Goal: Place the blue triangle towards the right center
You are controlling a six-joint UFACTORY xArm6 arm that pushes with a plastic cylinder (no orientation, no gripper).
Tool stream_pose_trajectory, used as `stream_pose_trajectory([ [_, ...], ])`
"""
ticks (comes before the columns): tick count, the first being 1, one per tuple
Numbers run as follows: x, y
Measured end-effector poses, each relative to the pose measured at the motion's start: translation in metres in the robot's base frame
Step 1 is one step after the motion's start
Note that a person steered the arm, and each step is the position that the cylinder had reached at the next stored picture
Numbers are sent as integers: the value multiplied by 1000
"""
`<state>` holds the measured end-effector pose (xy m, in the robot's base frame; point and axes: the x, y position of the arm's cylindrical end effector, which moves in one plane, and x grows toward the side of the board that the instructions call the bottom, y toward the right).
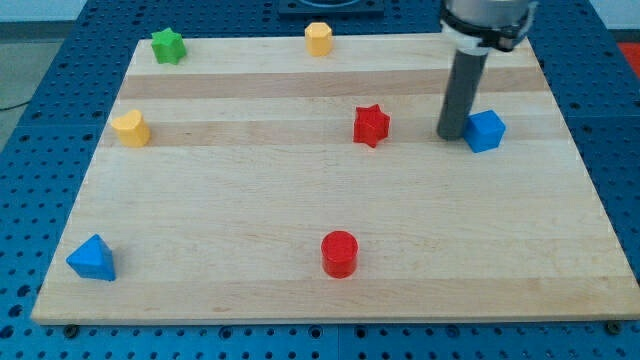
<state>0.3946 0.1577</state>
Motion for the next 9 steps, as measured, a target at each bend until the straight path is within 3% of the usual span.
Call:
stream_pose_trajectory([
  [1,0,32],
  [2,0,19],
  [3,5,-43],
  [4,56,-58],
  [5,78,-130],
  [8,70,-387],
  [9,98,-453],
])
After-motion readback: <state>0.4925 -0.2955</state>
